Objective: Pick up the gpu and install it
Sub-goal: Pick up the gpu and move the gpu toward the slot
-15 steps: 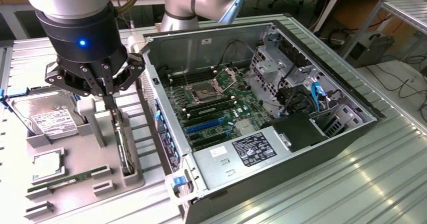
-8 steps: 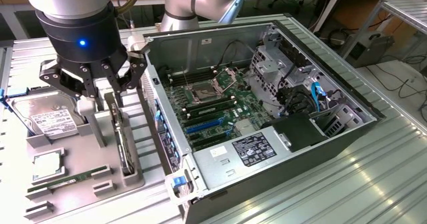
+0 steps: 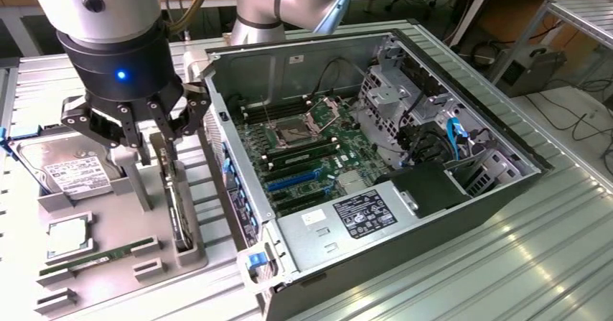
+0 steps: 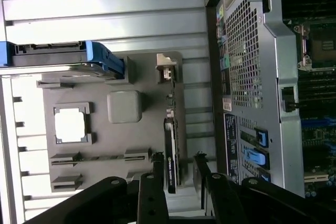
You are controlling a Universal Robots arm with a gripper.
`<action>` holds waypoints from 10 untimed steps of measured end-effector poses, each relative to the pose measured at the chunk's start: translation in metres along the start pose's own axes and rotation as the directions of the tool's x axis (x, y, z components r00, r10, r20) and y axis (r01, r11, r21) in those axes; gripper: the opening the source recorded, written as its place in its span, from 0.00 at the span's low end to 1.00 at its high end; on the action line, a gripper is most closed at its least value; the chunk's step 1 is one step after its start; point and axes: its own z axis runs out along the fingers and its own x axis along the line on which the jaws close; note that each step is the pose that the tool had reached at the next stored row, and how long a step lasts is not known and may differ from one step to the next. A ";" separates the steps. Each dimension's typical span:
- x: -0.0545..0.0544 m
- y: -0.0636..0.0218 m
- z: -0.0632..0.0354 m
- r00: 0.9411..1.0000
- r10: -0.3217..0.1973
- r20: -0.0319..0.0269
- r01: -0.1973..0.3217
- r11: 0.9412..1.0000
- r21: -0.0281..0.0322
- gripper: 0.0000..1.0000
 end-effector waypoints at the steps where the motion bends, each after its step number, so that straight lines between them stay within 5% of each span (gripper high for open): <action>1: 0.001 -0.0001 0.0019 1.000 0.000 0.000 0.000 1.000 0.000 0.36; 10: 0.008 -0.0014 0.0212 1.000 0.000 0.000 0.000 1.000 0.000 0.36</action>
